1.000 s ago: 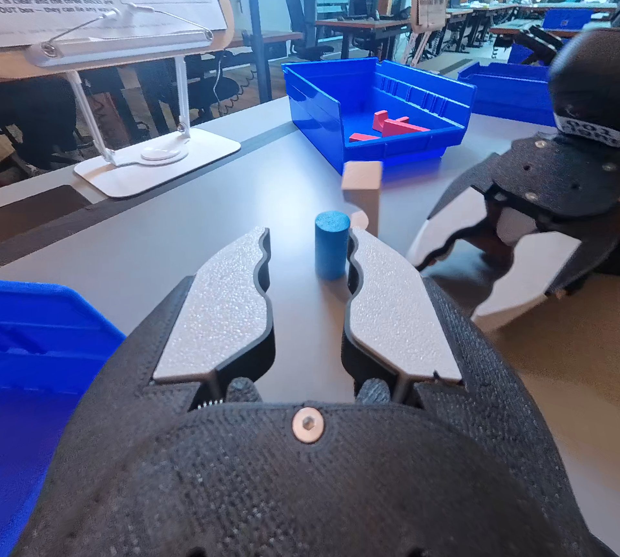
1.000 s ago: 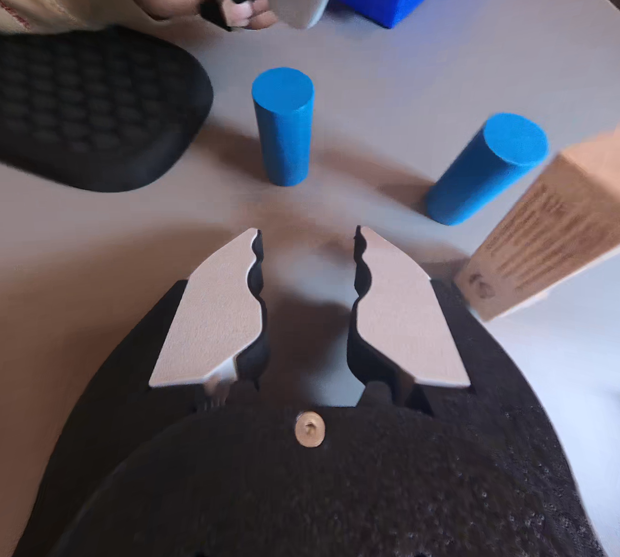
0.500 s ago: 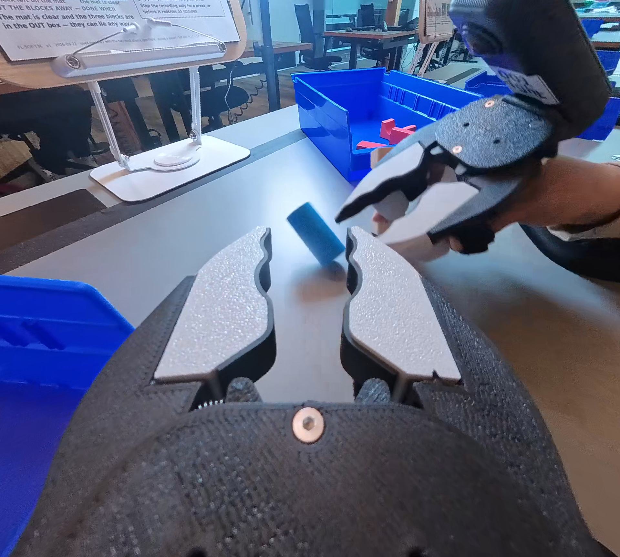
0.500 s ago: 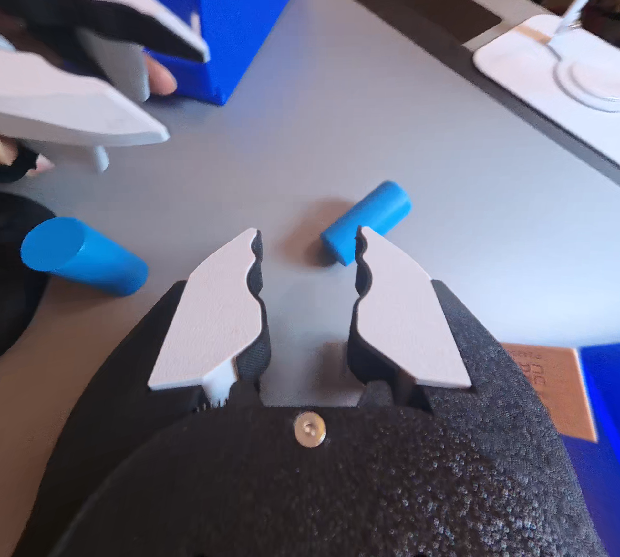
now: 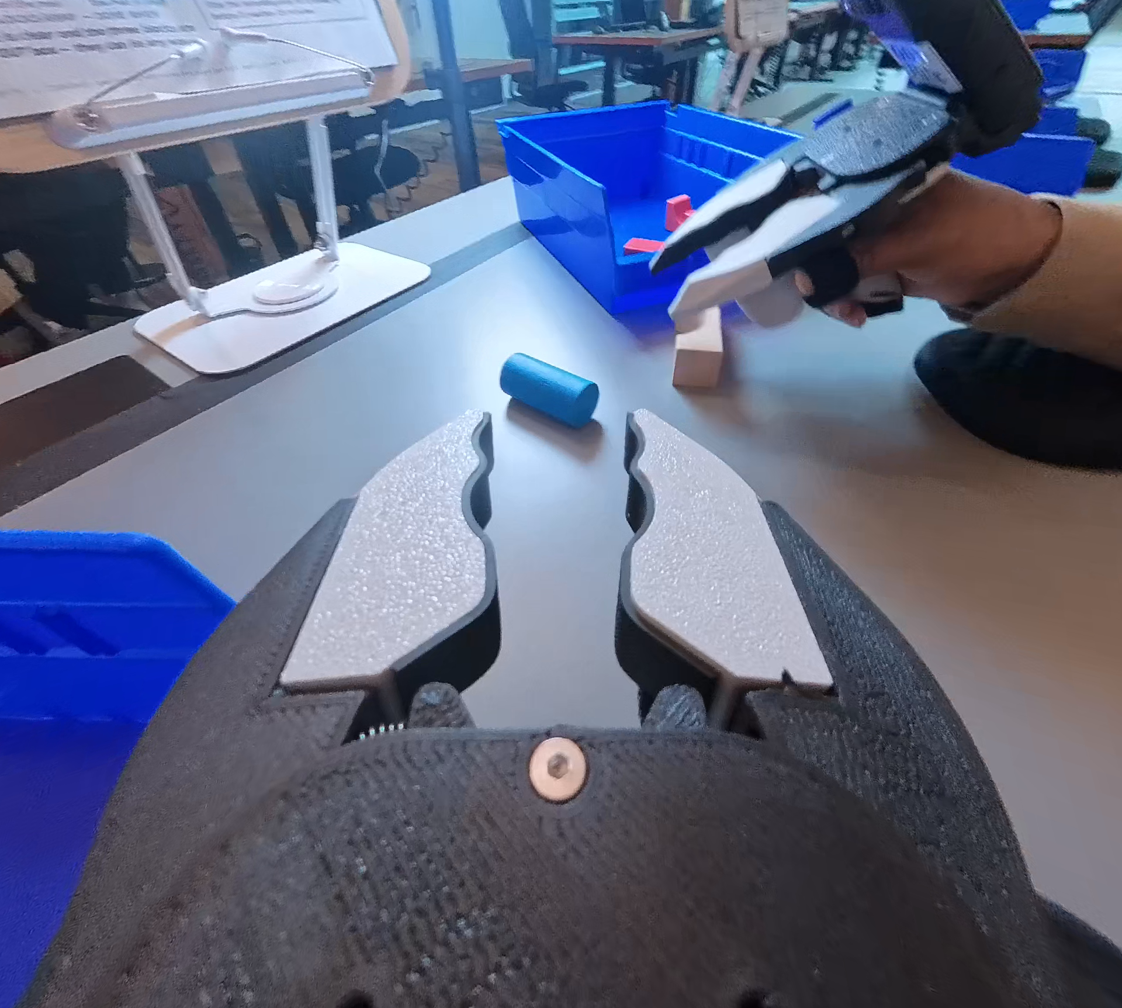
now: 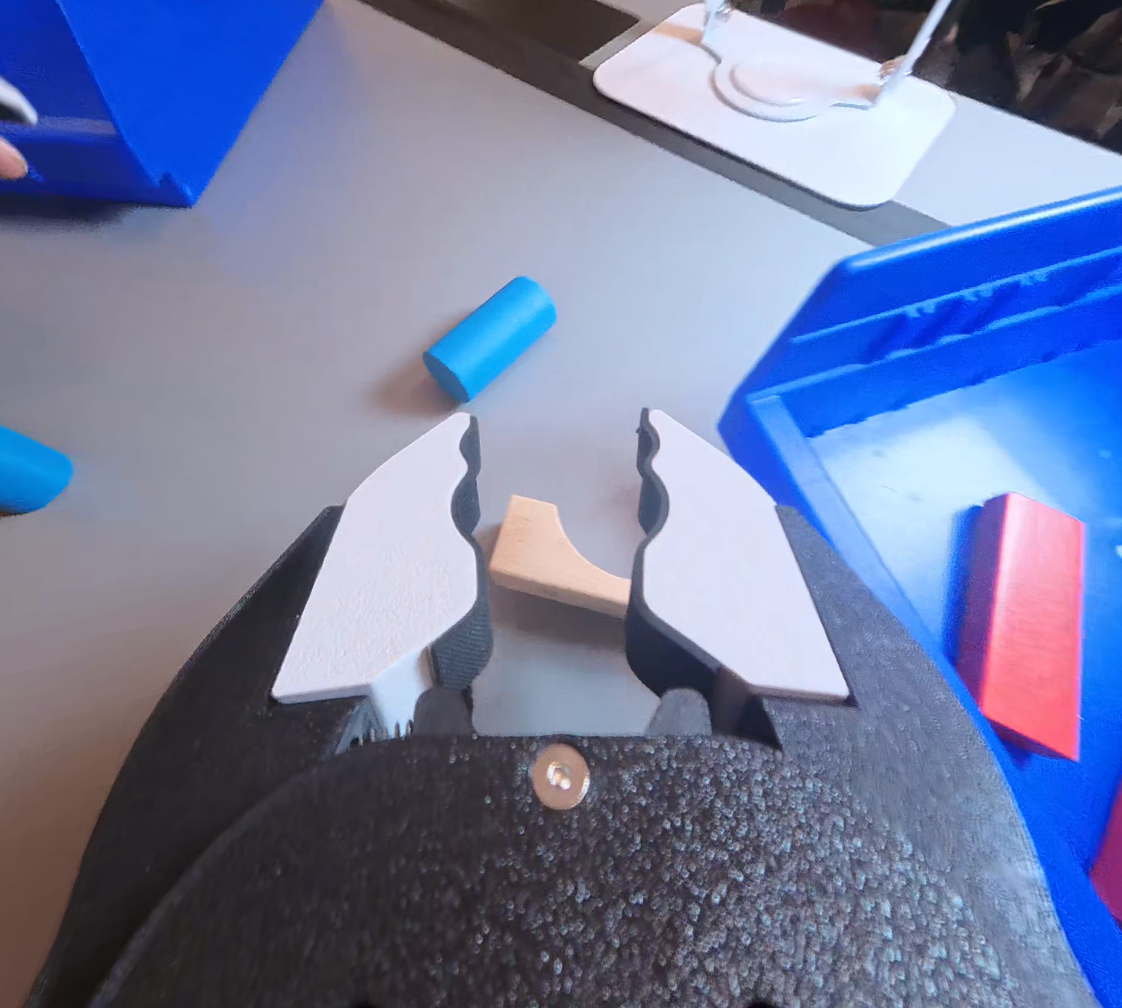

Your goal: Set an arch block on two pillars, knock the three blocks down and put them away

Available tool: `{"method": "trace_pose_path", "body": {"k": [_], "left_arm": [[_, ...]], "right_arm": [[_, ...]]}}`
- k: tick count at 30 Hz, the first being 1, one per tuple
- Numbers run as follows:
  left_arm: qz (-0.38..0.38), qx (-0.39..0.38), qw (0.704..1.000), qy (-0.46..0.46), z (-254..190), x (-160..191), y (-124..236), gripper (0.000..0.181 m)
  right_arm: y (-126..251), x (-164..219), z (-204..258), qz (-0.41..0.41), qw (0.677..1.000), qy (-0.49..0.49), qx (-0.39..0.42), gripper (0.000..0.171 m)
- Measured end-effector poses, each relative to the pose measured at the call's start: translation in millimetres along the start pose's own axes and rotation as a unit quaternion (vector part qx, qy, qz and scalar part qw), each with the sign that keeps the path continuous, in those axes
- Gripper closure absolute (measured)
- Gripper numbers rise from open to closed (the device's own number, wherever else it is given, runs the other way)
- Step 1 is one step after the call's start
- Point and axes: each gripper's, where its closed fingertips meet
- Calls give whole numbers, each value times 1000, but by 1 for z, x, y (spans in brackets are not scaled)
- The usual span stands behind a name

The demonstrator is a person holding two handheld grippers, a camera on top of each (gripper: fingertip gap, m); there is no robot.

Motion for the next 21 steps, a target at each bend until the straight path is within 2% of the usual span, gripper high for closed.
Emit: {"method": "trace_pose_path", "body": {"k": [3, 6, 8, 10, 13, 17, 19, 21], "left_arm": [[66, 50, 996, -27, -11, 13, 4, 143], [210, 110, 969, -77, -23, 48, 23, 143], [252, 133, 954, -99, -27, 61, 36, 150], [284, 159, 940, -104, -35, 73, 44, 147], [313, 178, 926, -113, -48, 96, 32, 144], [328, 271, 899, -105, -99, 122, 22, 139], [312, 269, 901, -134, -109, 121, 15, 130], [276, 290, 908, -124, -122, 108, 15, 130]], "right_arm": [[14, 1, -17, -11, 1000, -11, 17, 122], [24, 10, -27, -12, 999, -26, 20, 123], [28, 16, -29, -15, 999, -42, 13, 123], [29, 20, -29, -16, 998, -54, 5, 124], [29, 20, -26, -18, 998, -52, 0, 125], [29, 15, -17, -25, 999, -32, -10, 127], [29, 15, -14, -24, 999, -23, -13, 127], [29, 12, -7, -34, 999, -16, -29, 127]]}}
Point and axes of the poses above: each gripper's, where its closed fingertips meet, y back along the fingers, x out of its underside, z = x × y across the jaws, and after that the axes turned 14 degrees about y, right-handed
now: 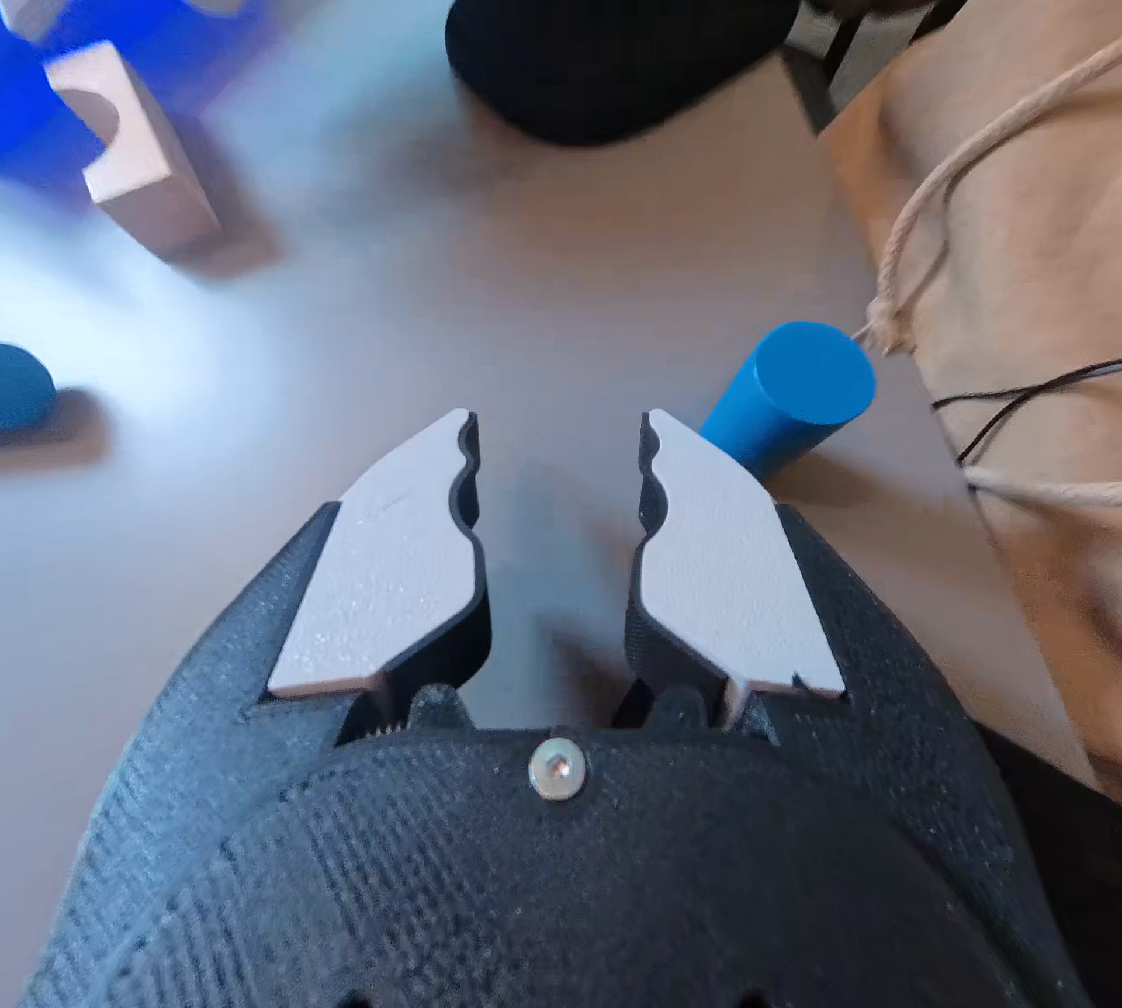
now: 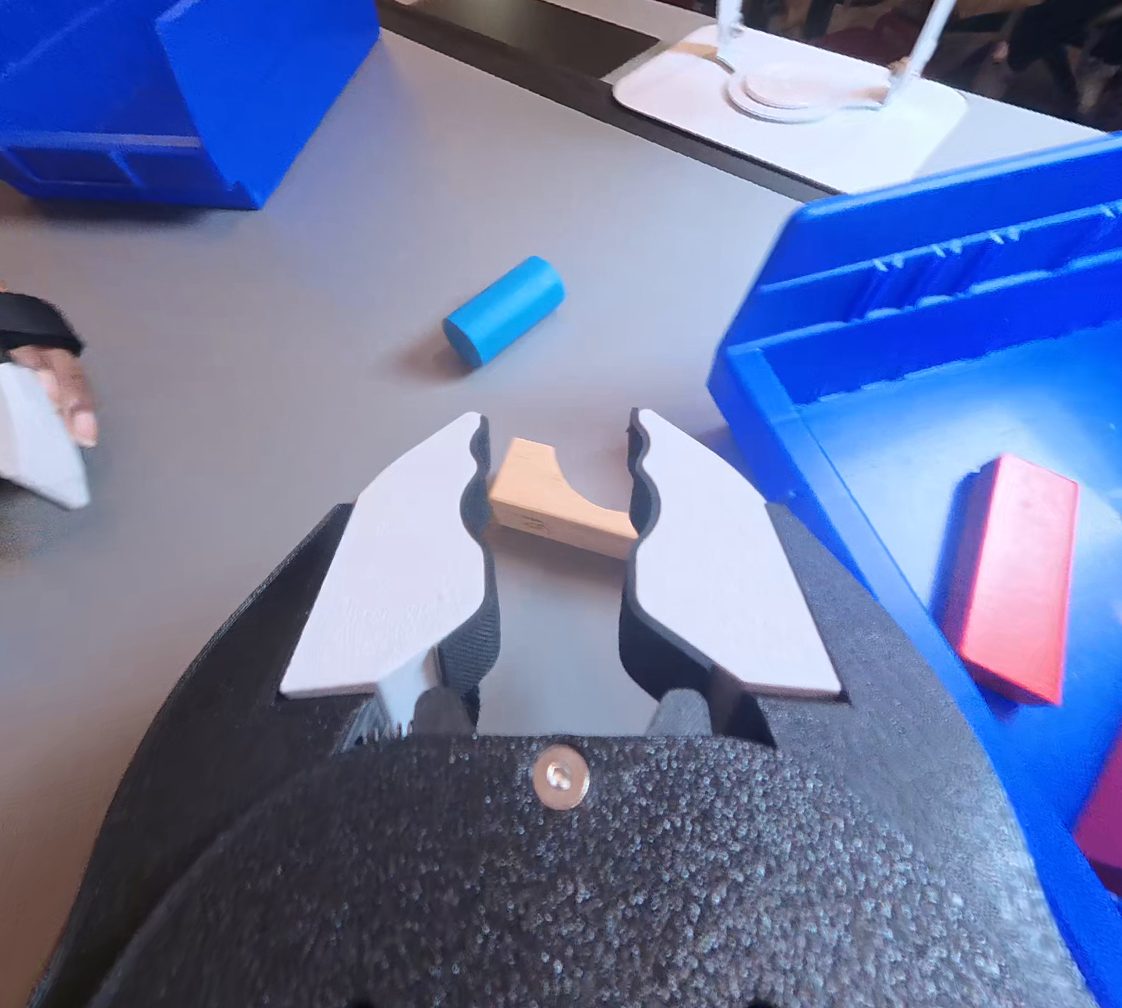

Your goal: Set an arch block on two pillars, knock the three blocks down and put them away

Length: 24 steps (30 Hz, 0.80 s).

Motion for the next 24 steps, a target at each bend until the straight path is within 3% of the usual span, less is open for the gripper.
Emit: {"method": "trace_pose_path", "body": {"k": [3, 6, 8, 11, 15, 18, 21, 24], "left_arm": [[-43, 1, 999, 5, 0, -11, 8, 133], [-58, -32, 998, 12, 15, -13, 12, 136], [-65, -48, 996, 21, 24, -14, 14, 138], [-73, -72, 994, 29, 36, -14, 17, 139], [-82, -101, 991, 39, 48, -13, 21, 140], [-83, -112, 989, 43, 54, -11, 22, 141], [-86, -127, 987, 45, 59, -11, 23, 141], [-96, -151, 982, 51, 68, -13, 28, 141]], "right_arm": [[10, -26, 45, -71, 991, 35, -111, 130], [43, -47, 131, -143, 937, 116, -298, 126], [55, -38, 178, -124, 901, 166, -381, 122], [56, -18, 227, -84, 868, 215, -440, 117], [49, 2, 264, -48, 845, 240, -476, 117], [47, 4, 276, -54, 841, 242, -481, 138], [41, -6, 264, -68, 858, 241, -448, 139], [36, -42, 213, -122, 903, 192, -366, 139]]}}
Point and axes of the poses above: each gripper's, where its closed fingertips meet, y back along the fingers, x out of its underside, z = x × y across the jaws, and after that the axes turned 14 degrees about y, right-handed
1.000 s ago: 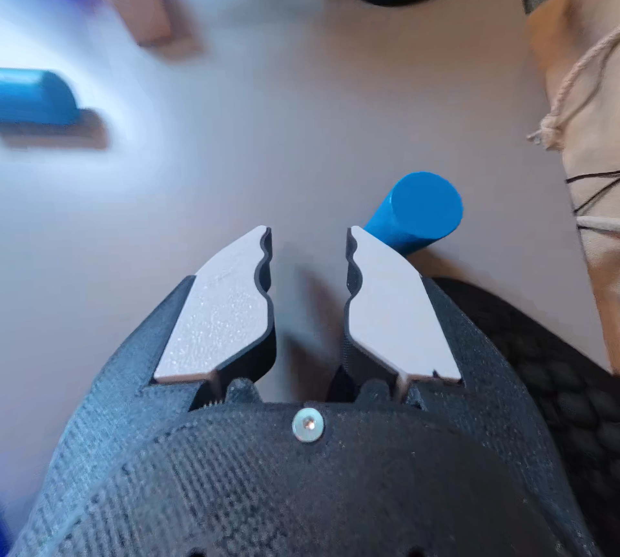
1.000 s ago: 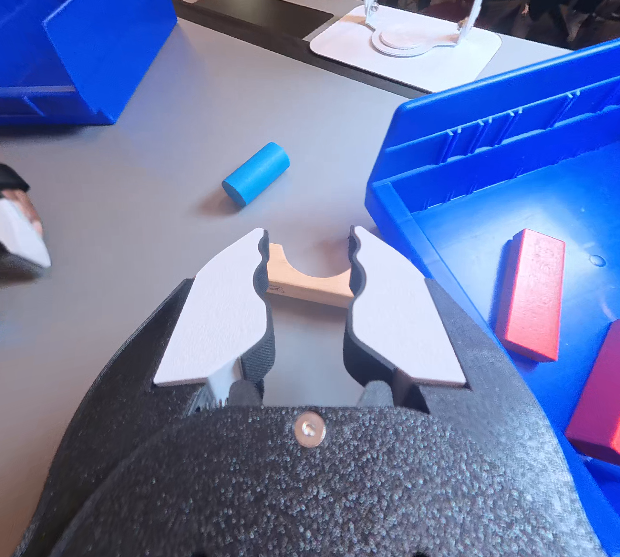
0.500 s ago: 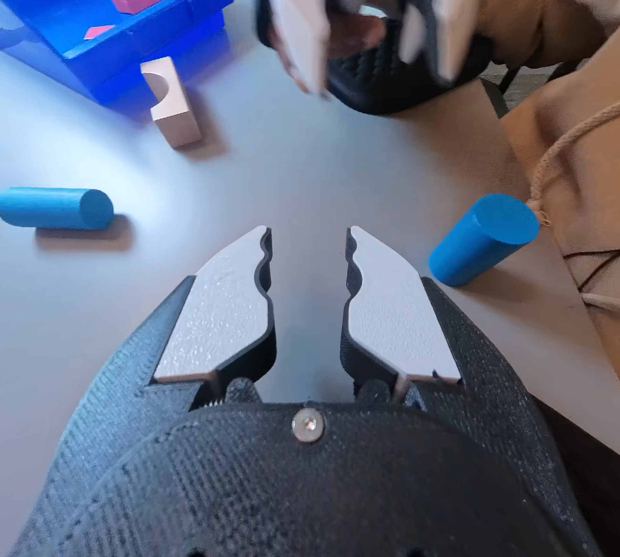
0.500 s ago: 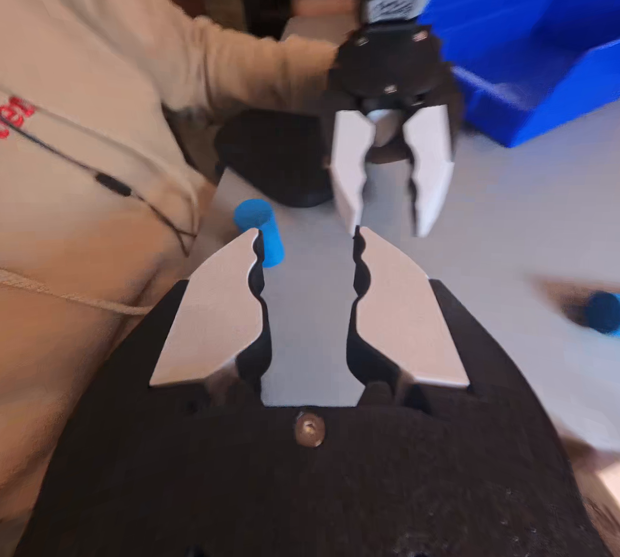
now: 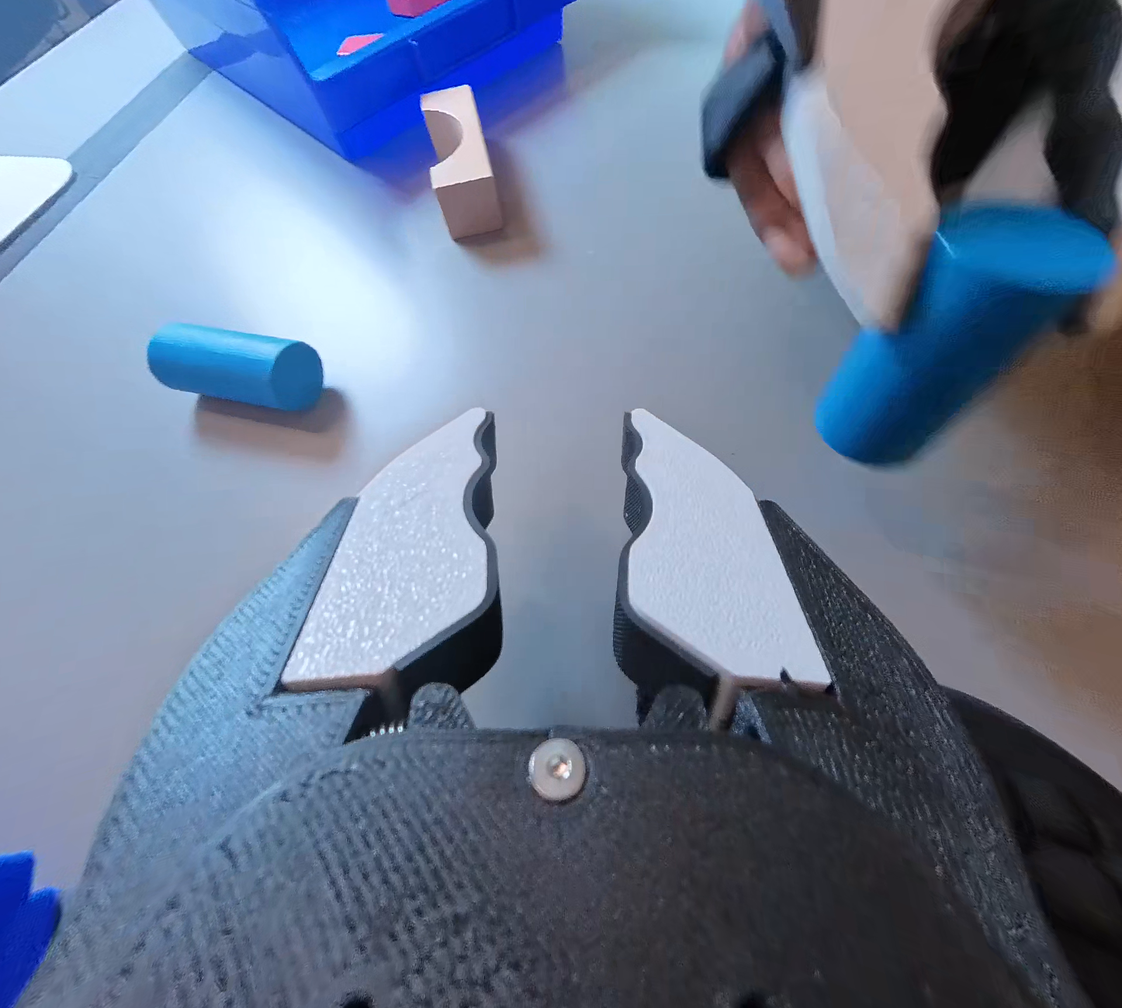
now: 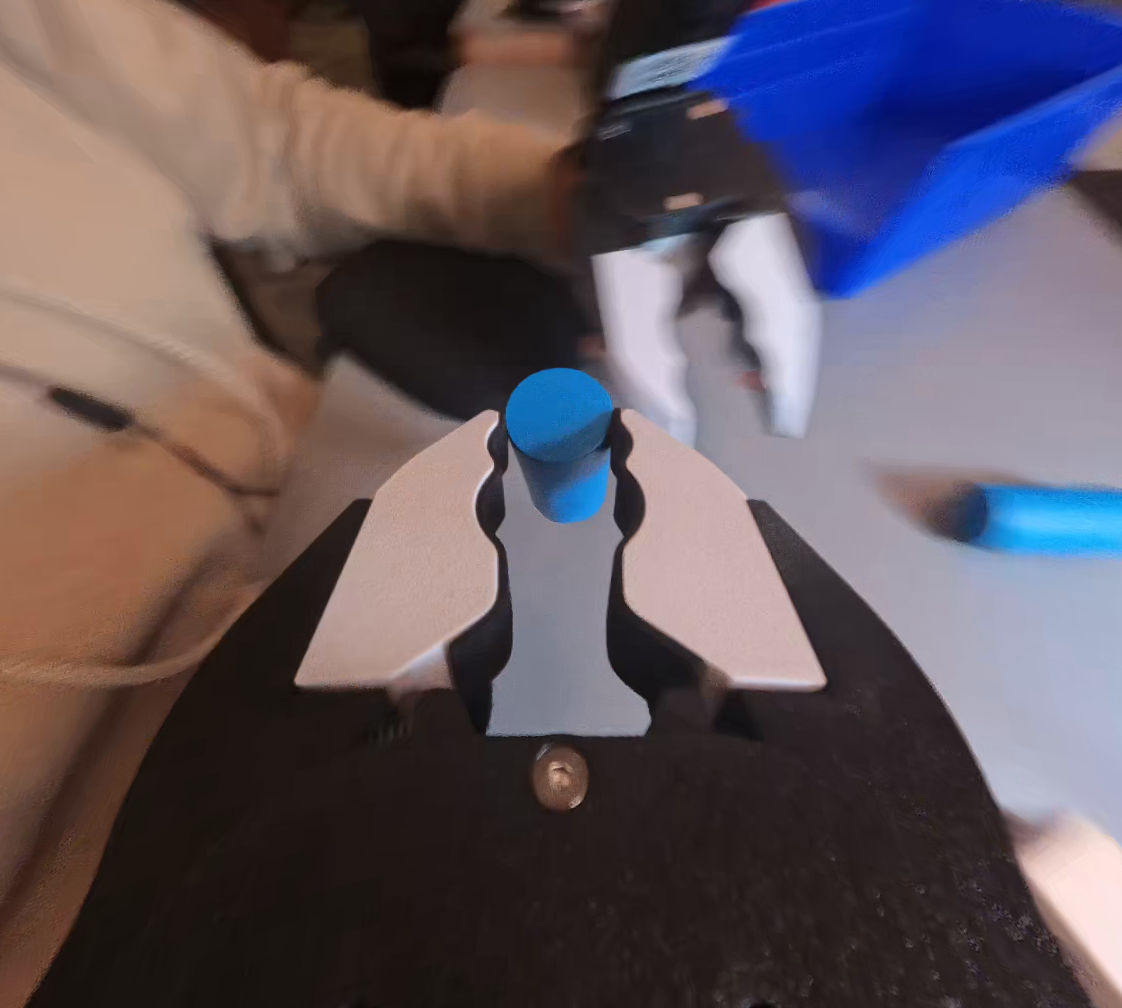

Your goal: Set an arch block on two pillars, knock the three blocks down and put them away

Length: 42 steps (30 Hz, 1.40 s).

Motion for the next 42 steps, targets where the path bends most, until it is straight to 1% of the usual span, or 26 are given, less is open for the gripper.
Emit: {"method": "trace_pose_path", "body": {"k": [2, 3, 5, 7, 9, 10, 12, 14, 15, 16, 19, 21, 24, 25, 28, 29, 32, 34, 35, 36, 38, 42], "left_arm": [[-9, -16, 1000, 9, 7, -3, 2, 141], [-12, -22, 1000, 14, 11, -3, 3, 141], [-14, -33, 999, 22, 16, -3, 3, 142], [-10, -37, 999, 27, 19, -1, 2, 142], [-7, -39, 999, 24, 19, 1, 1, 142], [-5, -40, 999, 21, 19, 1, 1, 142], [-3, -43, 999, 15, 18, 1, 0, 142], [-3, -45, 999, 13, 18, 1, 0, 142], [-3, -46, 999, 14, 19, 2, 0, 142], [-3, -47, 999, 14, 19, 2, 1, 142], [-3, -50, 999, 17, 21, 2, 1, 142], [0, -54, 998, 17, 22, 3, 1, 142], [2, -56, 998, 18, 23, 4, 0, 142], [3, -56, 998, 18, 24, 5, 0, 142], [6, -54, 998, 18, 23, 6, -1, 142], [8, -53, 998, 18, 23, 7, -1, 142], [16, -51, 998, 15, 22, 10, -3, 142], [18, -54, 998, 10, 22, 10, -3, 142], [17, -56, 998, 8, 22, 10, -3, 142], [16, -56, 998, 8, 22, 9, -2, 142], [15, -56, 998, 10, 22, 9, -2, 142], [17, -58, 998, 8, 23, 10, -3, 142]], "right_arm": [[41, 6, -62, 5, 989, -7, 145, 139], [69, 18, -96, 23, 973, -13, 229, 139], [134, 54, -152, 76, 921, -35, 381, 138], [196, 99, -184, 139, 856, -74, 493, 138], [239, 137, -194, 186, 802, -125, 553, 139], [249, 150, -194, 198, 786, -151, 566, 138], [257, 156, -193, 203, 772, -167, 578, 129], [260, 149, -192, 216, 762, -142, 594, 120], [257, 142, -192, 215, 765, -122, 595, 118], [251, 134, -191, 209, 774, -102, 589, 118], [217, 117, -183, 184, 823, -68, 533, 118], [192, 112, -174, 177, 857, -60, 481, 117], [150, 115, -150, 175, 911, -65, 367, 114], [139, 119, -143, 185, 922, -62, 335, 110], [122, 138, -134, 237, 928, -36, 286, 105], [117, 145, -133, 251, 928, -36, 272, 106], [109, 165, -132, 305, 920, -12, 246, 125], [110, 165, -133, 331, 910, 11, 249, 138], [111, 163, -132, 348, 903, 27, 250, 151], [113, 161, -131, 362, 896, 43, 255, 157], [114, 159, -128, 376, 887, 48, 263, 158], [125, 147, -136, 356, 882, 34, 307, 162]]}}
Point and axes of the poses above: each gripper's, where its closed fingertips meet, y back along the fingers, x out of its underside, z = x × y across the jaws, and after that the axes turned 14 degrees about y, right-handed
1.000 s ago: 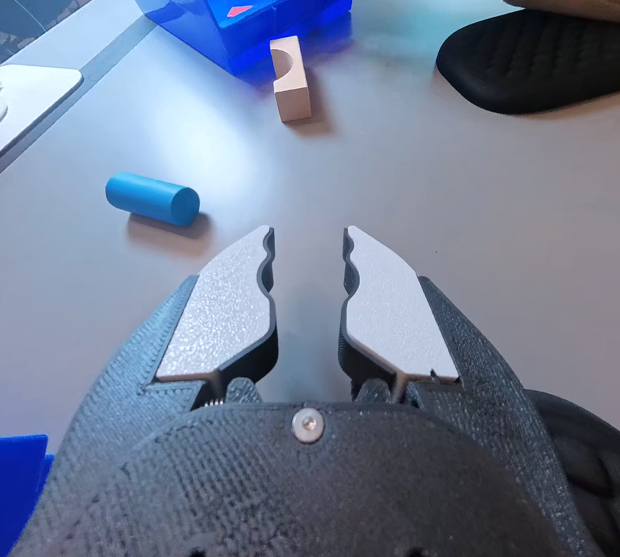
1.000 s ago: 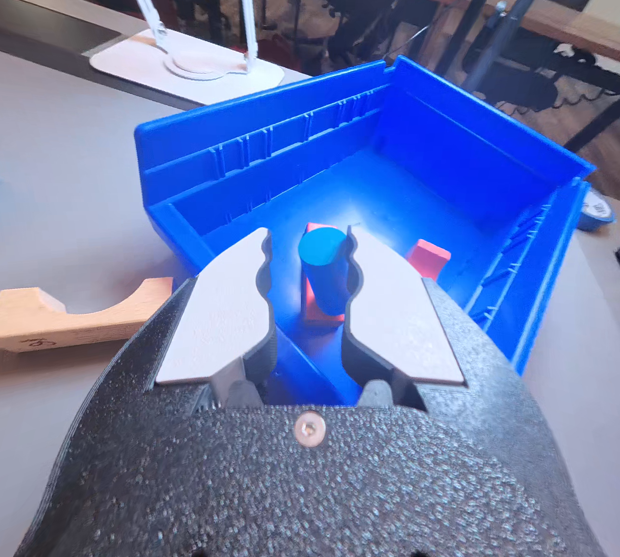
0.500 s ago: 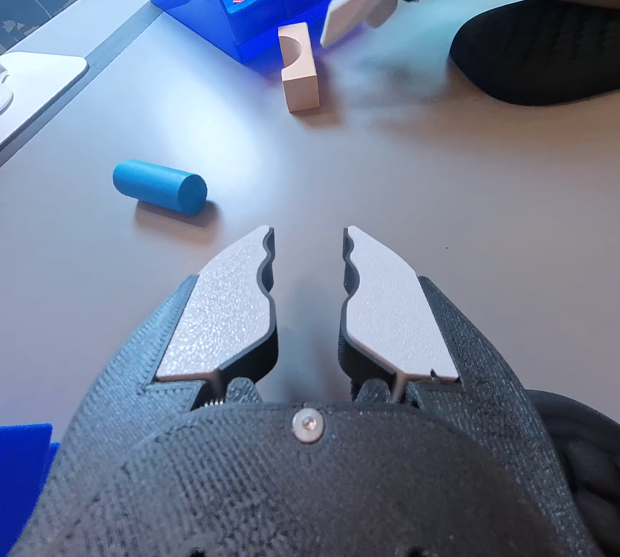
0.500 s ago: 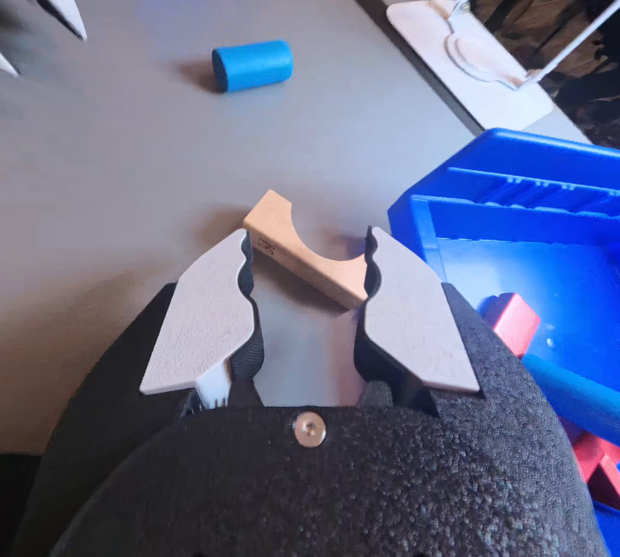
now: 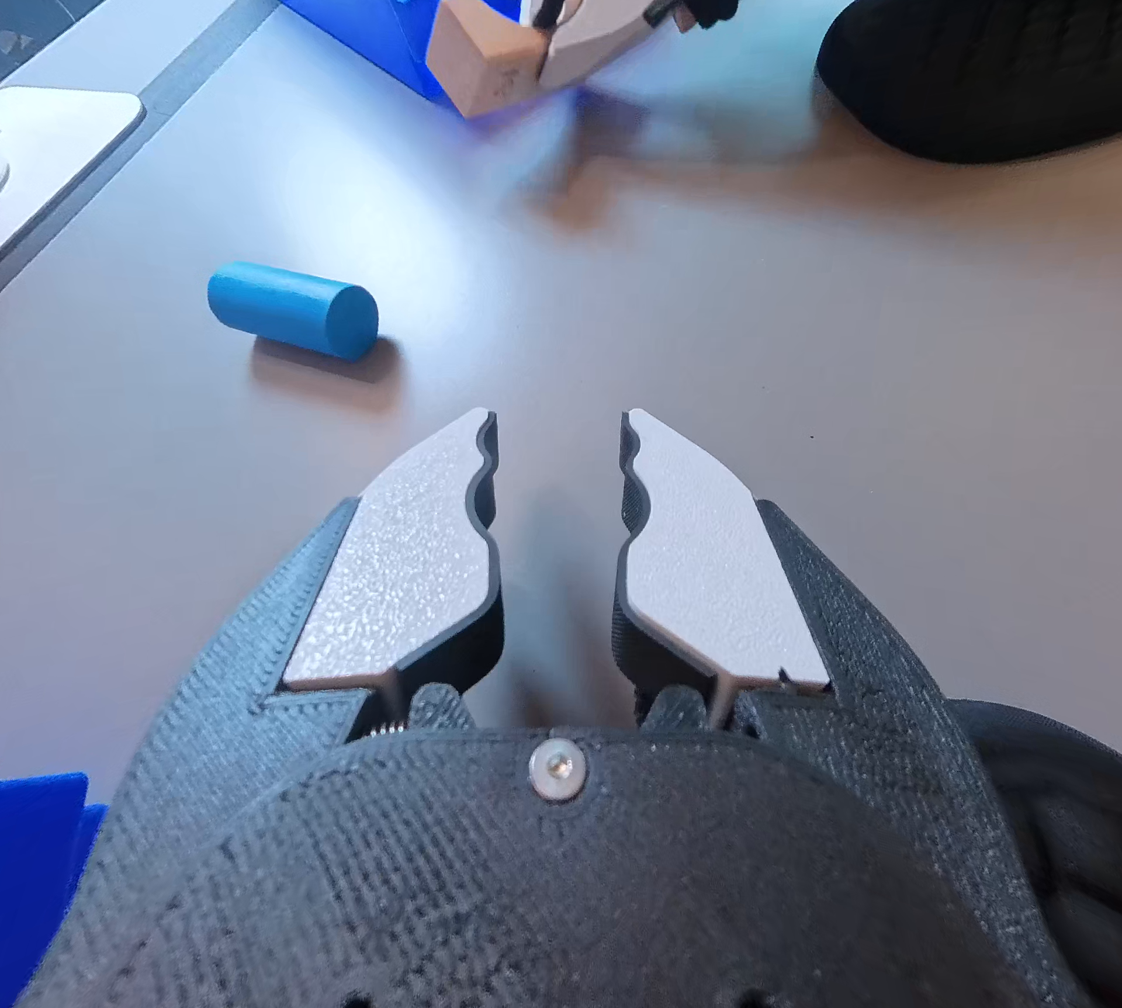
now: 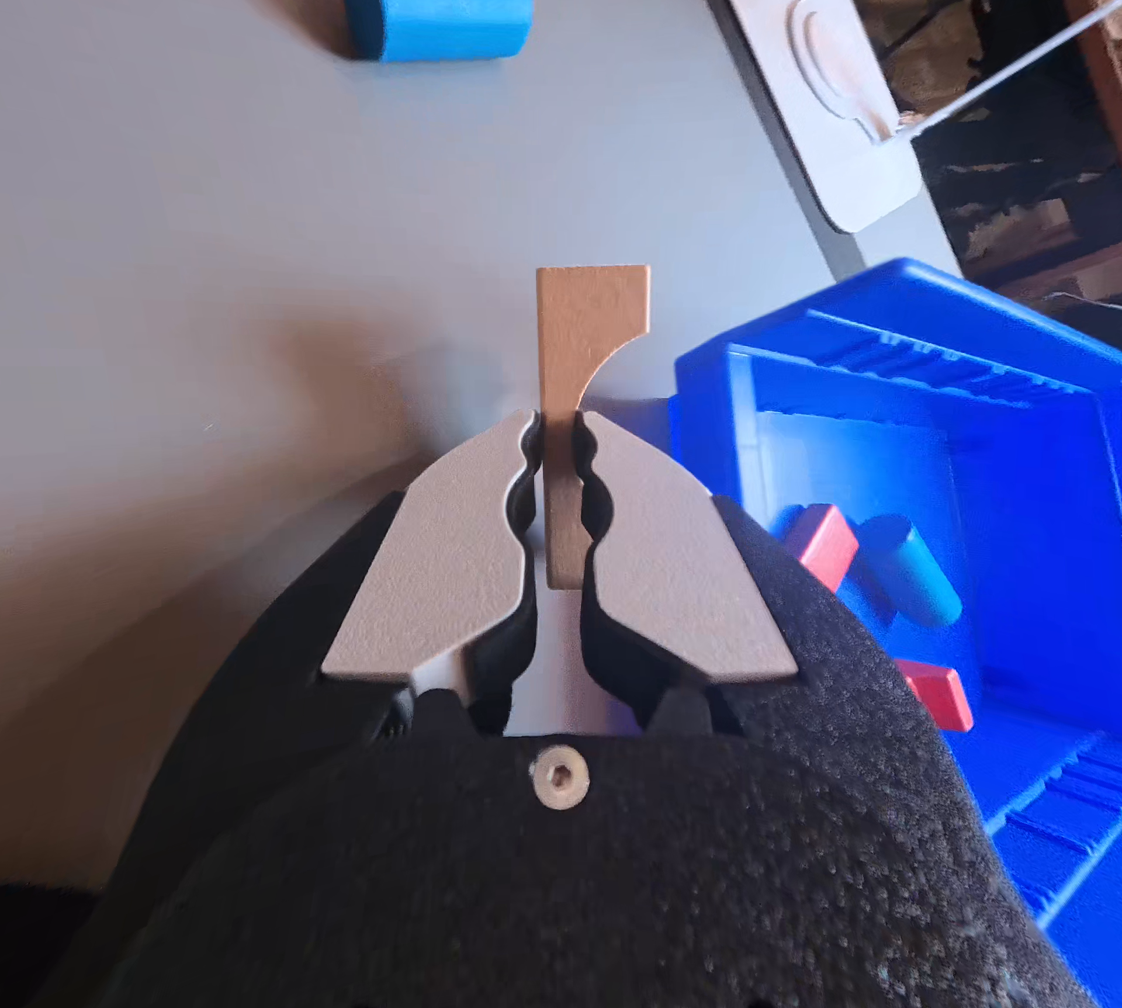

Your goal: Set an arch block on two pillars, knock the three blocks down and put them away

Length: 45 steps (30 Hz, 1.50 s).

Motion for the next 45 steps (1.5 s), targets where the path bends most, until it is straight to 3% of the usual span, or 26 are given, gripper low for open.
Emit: {"method": "trace_pose_path", "body": {"k": [11, 16, 24, 30, 34, 40, 45], "left_arm": [[6, -3, 1000, 0, 1, 3, -1, 143], [8, -4, 1000, 2, 2, 4, -2, 143], [12, -5, 1000, 2, 3, 6, -3, 143], [10, -7, 1000, 4, 4, 6, -3, 143], [-1, -15, 1000, 9, 8, 3, -2, 143], [-48, -61, 997, 26, 27, -13, 9, 143], [-75, -79, 994, 30, 33, -22, 17, 143]], "right_arm": [[34, 23, -79, -19, 979, -111, 170, 161], [38, 66, -107, 42, 955, -174, 239, 153], [45, 59, -108, 24, 954, -172, 246, 148], [41, 44, -98, -5, 959, -183, 218, 132], [27, -3, -69, -78, 966, -210, 132, 115], [-26, -97, 5, -114, 972, -200, -48, 100], [-89, -131, 23, -55, 961, -240, -122, 91]]}}
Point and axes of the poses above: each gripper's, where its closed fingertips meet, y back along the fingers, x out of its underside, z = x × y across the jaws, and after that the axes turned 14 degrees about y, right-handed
